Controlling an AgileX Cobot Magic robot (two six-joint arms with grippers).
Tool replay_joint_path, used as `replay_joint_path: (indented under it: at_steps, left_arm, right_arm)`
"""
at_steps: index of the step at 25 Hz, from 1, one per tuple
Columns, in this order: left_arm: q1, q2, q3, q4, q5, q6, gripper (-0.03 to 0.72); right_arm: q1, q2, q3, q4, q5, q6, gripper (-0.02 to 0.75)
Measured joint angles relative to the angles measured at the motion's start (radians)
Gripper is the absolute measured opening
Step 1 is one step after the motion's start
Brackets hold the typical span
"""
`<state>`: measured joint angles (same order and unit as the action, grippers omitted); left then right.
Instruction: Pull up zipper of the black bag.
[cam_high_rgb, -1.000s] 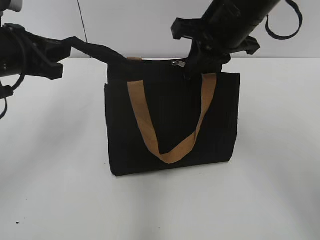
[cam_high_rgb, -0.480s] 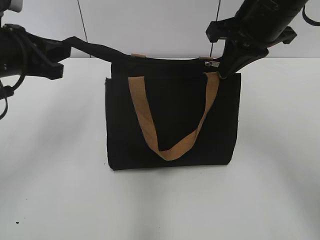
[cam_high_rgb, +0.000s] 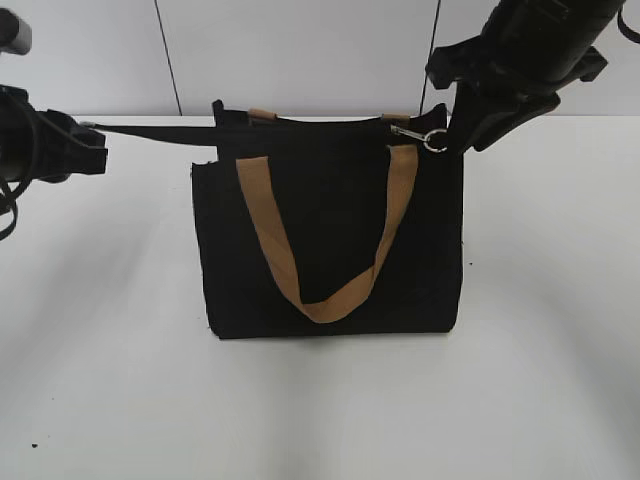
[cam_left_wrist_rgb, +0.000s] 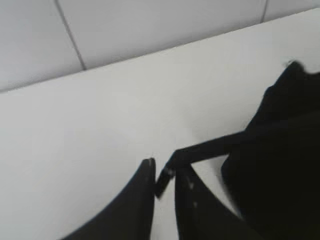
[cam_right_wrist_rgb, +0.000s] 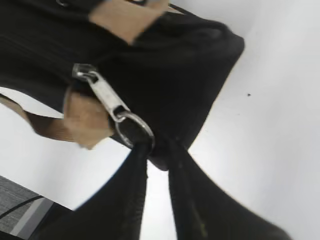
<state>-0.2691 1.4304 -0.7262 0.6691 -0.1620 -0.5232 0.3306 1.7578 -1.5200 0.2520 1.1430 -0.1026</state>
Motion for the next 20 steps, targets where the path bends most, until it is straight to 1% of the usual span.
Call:
replay_joint_path:
  at_steps: [2,3,4,5,6,7,9,11,13,15,16,17,18,20]
  left_arm:
    - [-0.005,0.000,0.000,-0.059,0.087,0.000,0.190]
    - [-0.014,-0.001,0.000,-0.086,0.138,0.000,0.246]
    - [-0.023,-0.001,0.000,-0.129,0.183,0.000,0.315]
    - [-0.039,-0.001,0.000,-0.162,0.239,-0.001,0.375]
    - [-0.057,-0.001,0.000,-0.192,0.296,-0.002,0.409]
    - [-0.073,-0.001,0.000,-0.216,0.355,-0.003,0.433]
    - [-0.114,-0.001,0.000,-0.272,0.469,-0.003,0.442]
    - [-0.149,-0.001,0.000,-0.325,0.590,0.010,0.427]
    - [-0.180,-0.001,-0.001,-0.427,0.728,0.103,0.400]
    - [-0.192,-0.001,-0.009,-0.556,0.855,0.262,0.372]
    - [-0.195,-0.002,-0.015,-0.625,0.921,0.324,0.365]
    - [-0.197,-0.003,-0.022,-0.669,0.984,0.385,0.361]
    - [-0.198,-0.004,-0.029,-0.721,1.045,0.430,0.358]
    - [-0.199,-0.011,-0.042,-0.789,1.135,0.470,0.356]
  right_arm:
    - [-0.006,-0.002,-0.001,-0.025,0.011,-0.006,0.187]
    - [-0.006,-0.003,-0.002,-0.029,0.013,-0.013,0.262]
    - [-0.006,-0.005,-0.002,-0.031,0.014,-0.017,0.332]
    - [-0.006,-0.007,-0.002,-0.033,0.014,-0.021,0.382]
    - [-0.006,-0.010,-0.002,-0.035,0.014,-0.025,0.427]
    - [-0.006,-0.014,-0.002,-0.035,0.014,-0.030,0.455]
    - [-0.006,-0.029,-0.002,-0.035,0.015,-0.034,0.480]
    - [-0.006,-0.051,-0.002,-0.035,0.017,-0.038,0.490]
    - [-0.006,-0.083,-0.002,-0.036,0.025,-0.039,0.494]
    - [-0.006,-0.127,-0.002,-0.037,0.042,-0.040,0.495]
    - [-0.006,-0.153,-0.002,-0.038,0.055,-0.040,0.494]
    - [-0.006,-0.175,-0.002,-0.039,0.063,-0.041,0.494]
    - [-0.006,-0.202,-0.002,-0.040,0.067,-0.041,0.494]
    - [-0.006,-0.253,-0.002,-0.042,0.069,-0.041,0.494]
